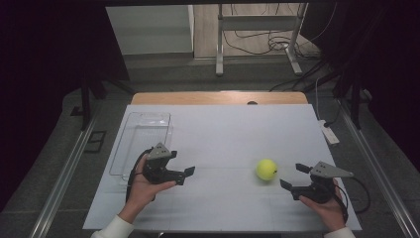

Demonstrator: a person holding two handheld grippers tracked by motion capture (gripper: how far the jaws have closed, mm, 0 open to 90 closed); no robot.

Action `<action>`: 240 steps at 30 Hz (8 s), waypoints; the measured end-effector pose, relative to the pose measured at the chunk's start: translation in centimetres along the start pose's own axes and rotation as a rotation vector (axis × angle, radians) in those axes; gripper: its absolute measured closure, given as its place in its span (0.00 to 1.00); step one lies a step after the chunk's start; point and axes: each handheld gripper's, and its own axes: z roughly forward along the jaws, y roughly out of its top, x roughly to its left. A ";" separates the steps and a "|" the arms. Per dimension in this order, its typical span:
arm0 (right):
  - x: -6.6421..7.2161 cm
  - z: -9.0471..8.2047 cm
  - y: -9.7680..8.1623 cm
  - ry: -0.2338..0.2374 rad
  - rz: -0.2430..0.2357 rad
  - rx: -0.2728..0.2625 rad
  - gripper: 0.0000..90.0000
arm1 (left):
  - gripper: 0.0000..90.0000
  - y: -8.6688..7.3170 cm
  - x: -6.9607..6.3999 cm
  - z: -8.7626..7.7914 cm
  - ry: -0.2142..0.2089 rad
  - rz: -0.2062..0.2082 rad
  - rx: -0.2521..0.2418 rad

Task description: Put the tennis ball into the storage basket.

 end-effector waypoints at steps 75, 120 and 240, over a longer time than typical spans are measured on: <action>-0.1 0.1 -0.4 -0.009 -0.008 0.020 0.13 | 0.12 6.4 -3.0 6.7 -0.135 0.066 0.074; -0.2 0.2 -0.5 -0.012 -0.003 0.027 0.13 | 0.12 9.6 -5.0 9.9 -0.177 0.107 0.089; -0.3 0.3 -0.8 -0.006 -0.010 0.047 0.12 | 0.07 9.6 -10.7 21.9 -0.305 0.191 0.289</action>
